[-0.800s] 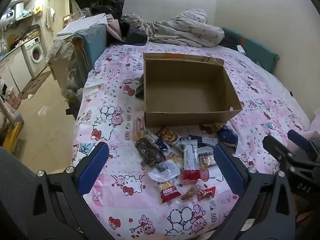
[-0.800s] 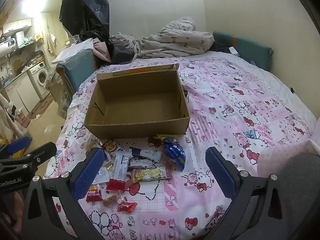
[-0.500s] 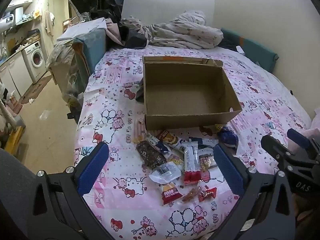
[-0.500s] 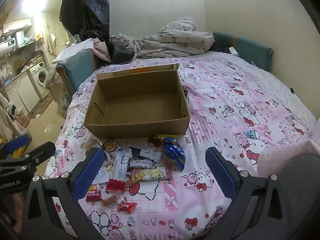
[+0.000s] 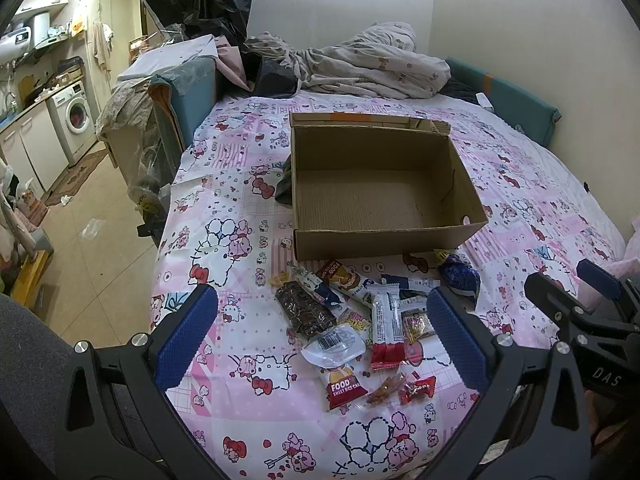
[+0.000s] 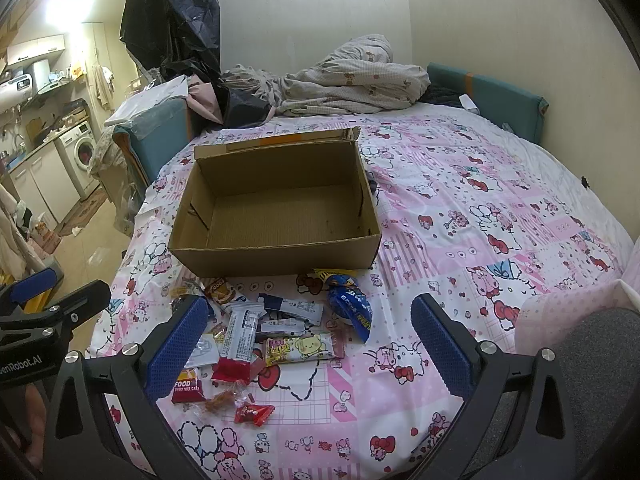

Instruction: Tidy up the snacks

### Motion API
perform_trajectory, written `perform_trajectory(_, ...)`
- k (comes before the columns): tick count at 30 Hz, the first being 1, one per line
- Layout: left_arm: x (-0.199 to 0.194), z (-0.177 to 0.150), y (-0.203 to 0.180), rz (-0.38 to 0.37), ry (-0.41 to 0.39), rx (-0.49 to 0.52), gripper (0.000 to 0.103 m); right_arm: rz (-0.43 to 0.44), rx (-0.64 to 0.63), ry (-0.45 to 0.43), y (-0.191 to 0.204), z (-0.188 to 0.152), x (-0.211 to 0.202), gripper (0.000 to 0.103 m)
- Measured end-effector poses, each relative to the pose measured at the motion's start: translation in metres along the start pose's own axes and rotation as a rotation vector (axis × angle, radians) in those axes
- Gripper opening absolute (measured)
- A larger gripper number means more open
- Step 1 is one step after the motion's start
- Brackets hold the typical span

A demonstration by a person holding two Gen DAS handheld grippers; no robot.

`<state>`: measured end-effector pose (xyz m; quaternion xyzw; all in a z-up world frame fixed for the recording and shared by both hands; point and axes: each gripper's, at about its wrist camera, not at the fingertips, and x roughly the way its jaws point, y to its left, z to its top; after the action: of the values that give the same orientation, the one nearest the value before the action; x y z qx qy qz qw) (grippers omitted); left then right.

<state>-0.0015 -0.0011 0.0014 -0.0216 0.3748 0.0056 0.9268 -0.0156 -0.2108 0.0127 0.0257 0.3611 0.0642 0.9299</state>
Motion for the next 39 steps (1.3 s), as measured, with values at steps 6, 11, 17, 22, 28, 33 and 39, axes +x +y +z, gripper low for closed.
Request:
perform_trajectory(6, -0.0008, -0.0002, 0.0027, 0.002, 0.006, -0.007, 0.103, -0.002, 0.003, 0.004, -0.0001, -0.0003, -0.0002, 0.103)
perform_trajectory(11, -0.0006, -0.0002, 0.0029, 0.001, 0.006, -0.006, 0.103, -0.002, 0.003, 0.004, -0.0002, -0.0004, 0.0001, 0.103)
perform_trajectory(17, -0.0007, -0.0006, 0.0032, -0.001, 0.006, -0.006, 0.103, -0.002, 0.002, 0.004, -0.0002, -0.0005, 0.0005, 0.103)
perform_trajectory(22, 0.0001, -0.0011, 0.0020, 0.000, 0.003, -0.006, 0.103, -0.002, 0.002, 0.004, -0.0002, -0.0007, 0.0003, 0.103)
perform_trajectory(28, 0.0001, -0.0013, 0.0027, 0.003, 0.004, -0.006, 0.103, -0.001, 0.004, 0.004, -0.0006, -0.0008, 0.0003, 0.103)
perform_trajectory(33, -0.0001, 0.0001, 0.0034, 0.002, 0.005, -0.008, 0.103, -0.003, 0.001, 0.006, -0.0002, -0.0006, 0.0008, 0.103)
perform_trajectory(39, -0.0006, 0.0005, 0.0035, 0.004, 0.004, -0.009, 0.103, -0.002, -0.002, 0.005, 0.0003, -0.0003, 0.0022, 0.103)
